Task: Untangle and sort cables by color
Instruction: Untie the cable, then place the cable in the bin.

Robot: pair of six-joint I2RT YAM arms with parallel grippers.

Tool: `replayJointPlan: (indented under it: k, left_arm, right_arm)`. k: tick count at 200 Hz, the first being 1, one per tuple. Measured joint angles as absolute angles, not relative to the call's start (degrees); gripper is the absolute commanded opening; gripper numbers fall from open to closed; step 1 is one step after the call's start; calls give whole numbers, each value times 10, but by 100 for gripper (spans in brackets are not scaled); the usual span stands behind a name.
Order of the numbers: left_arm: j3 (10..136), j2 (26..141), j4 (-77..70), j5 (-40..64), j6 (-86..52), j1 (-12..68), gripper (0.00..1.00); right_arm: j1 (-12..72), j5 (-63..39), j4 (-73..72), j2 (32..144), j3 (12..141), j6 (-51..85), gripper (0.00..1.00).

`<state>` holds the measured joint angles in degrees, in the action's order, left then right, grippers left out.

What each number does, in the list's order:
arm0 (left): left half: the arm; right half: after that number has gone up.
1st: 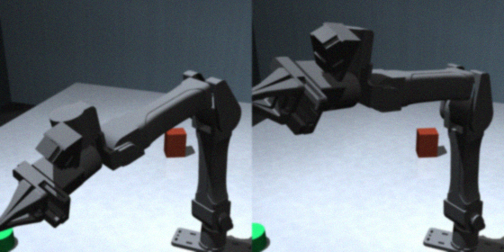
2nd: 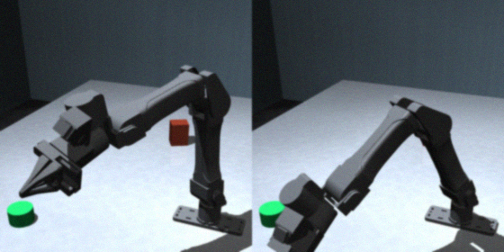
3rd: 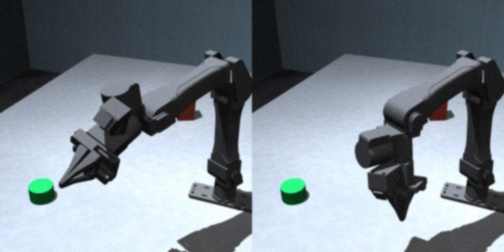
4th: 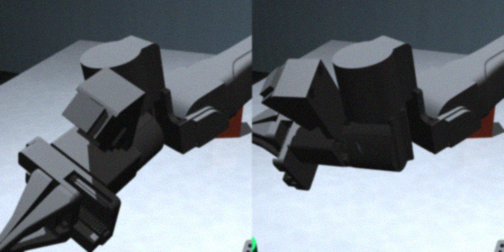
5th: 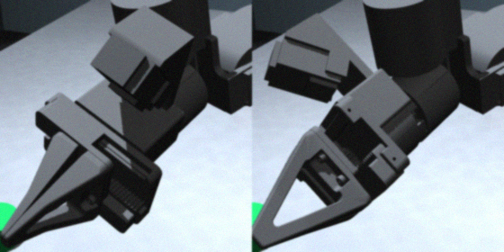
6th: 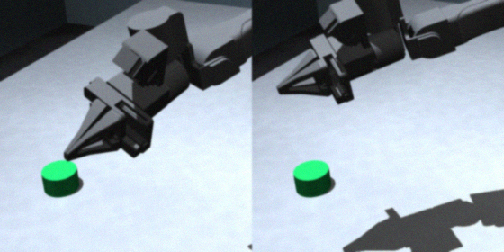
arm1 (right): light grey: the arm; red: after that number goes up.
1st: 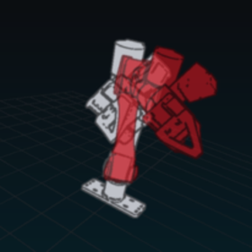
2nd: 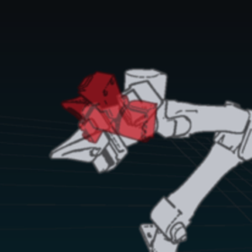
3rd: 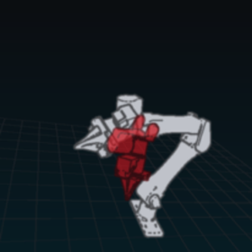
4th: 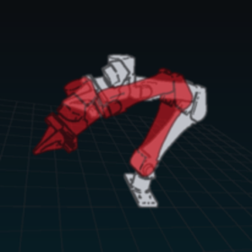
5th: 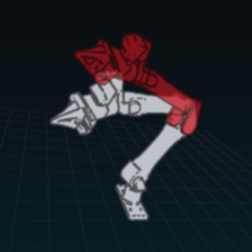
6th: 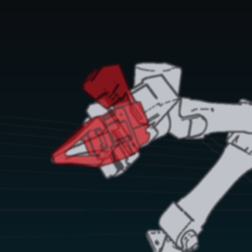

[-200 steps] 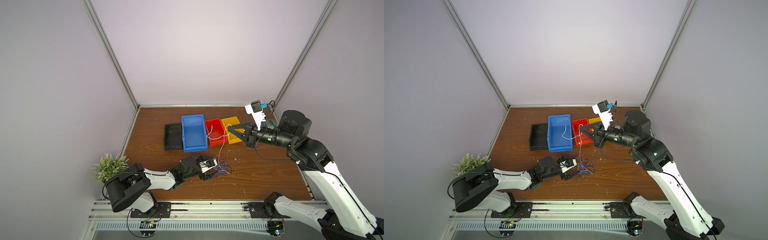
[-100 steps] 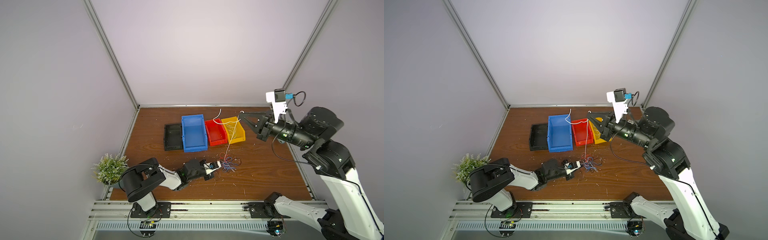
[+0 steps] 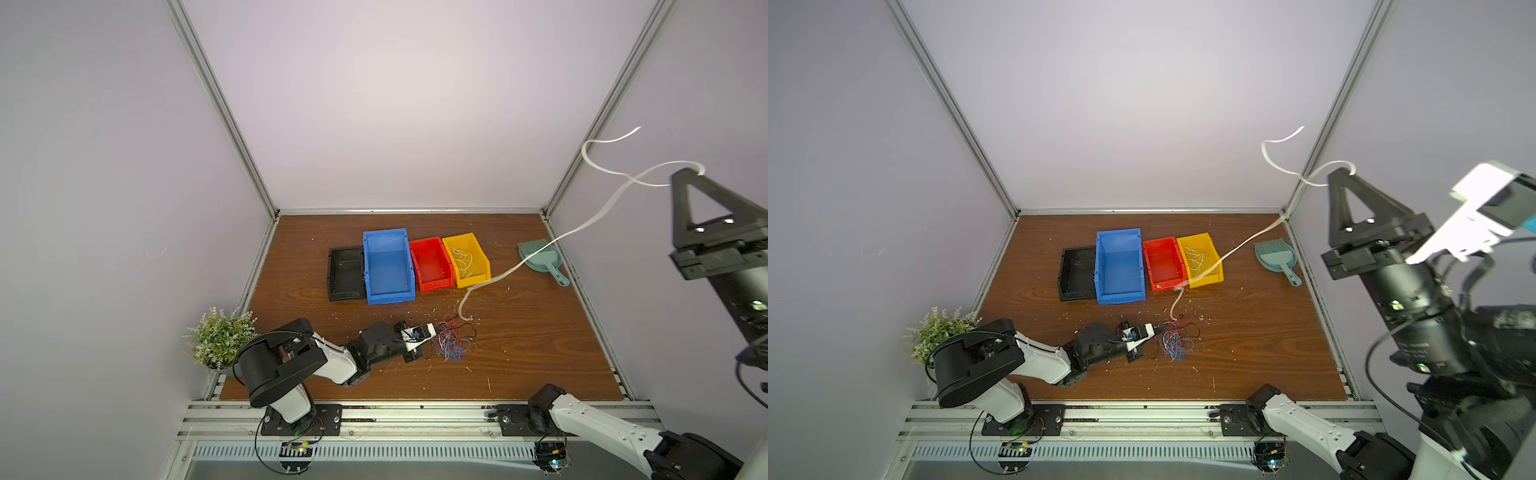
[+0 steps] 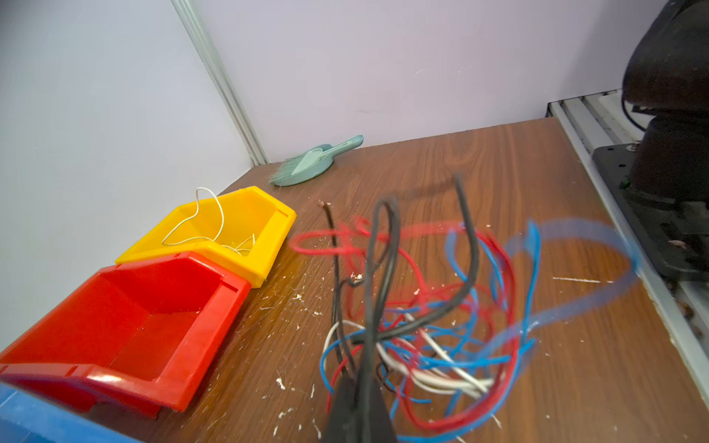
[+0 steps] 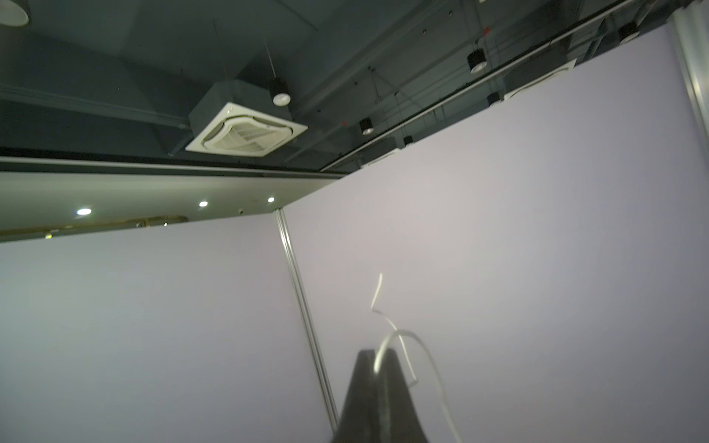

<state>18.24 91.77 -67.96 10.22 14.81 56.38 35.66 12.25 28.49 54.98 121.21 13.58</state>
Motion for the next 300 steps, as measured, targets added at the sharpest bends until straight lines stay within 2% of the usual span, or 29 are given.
replayJointPlan:
  k: [30, 44, 55, 80, 97, 109, 130, 182, 238, 300]
  left_arm:
    - [174, 918, -679, 72, 148, 564, 3]
    - [169, 916, -679, 65, 148, 564, 23]
    - [166, 913, -679, 60, 146, 564, 42]
    - [161, 888, -675, 50, 135, 564, 73]
    - [153, 847, -671, 41, 119, 564, 87]
    - [149, 810, -668, 29, 114, 564, 93]
    - [152, 745, -634, 8, 107, 564, 100]
    - [257, 668, -422, -38, 64, 522, 99]
    - [341, 660, -242, -99, 17, 487, 100]
    - [345, 660, -181, -106, -9, 487, 100]
  right_arm:
    - [372, 177, 262, 545, 1236, 112, 0]
    - [381, 189, 258, 545, 1230, 106, 0]
    - [386, 196, 250, 544, 1209, 104, 0]
    - [390, 203, 228, 540, 1122, 103, 0]
    - [390, 208, 216, 542, 1050, 100, 0]
    - [390, 210, 207, 545, 1004, 98, 0]
    - [390, 217, 183, 551, 931, 94, 0]
    - [390, 222, 116, 571, 831, 81, 0]
    - [349, 179, 38, 648, 836, 64, 0]
    - [242, 71, 28, 760, 917, 95, 0]
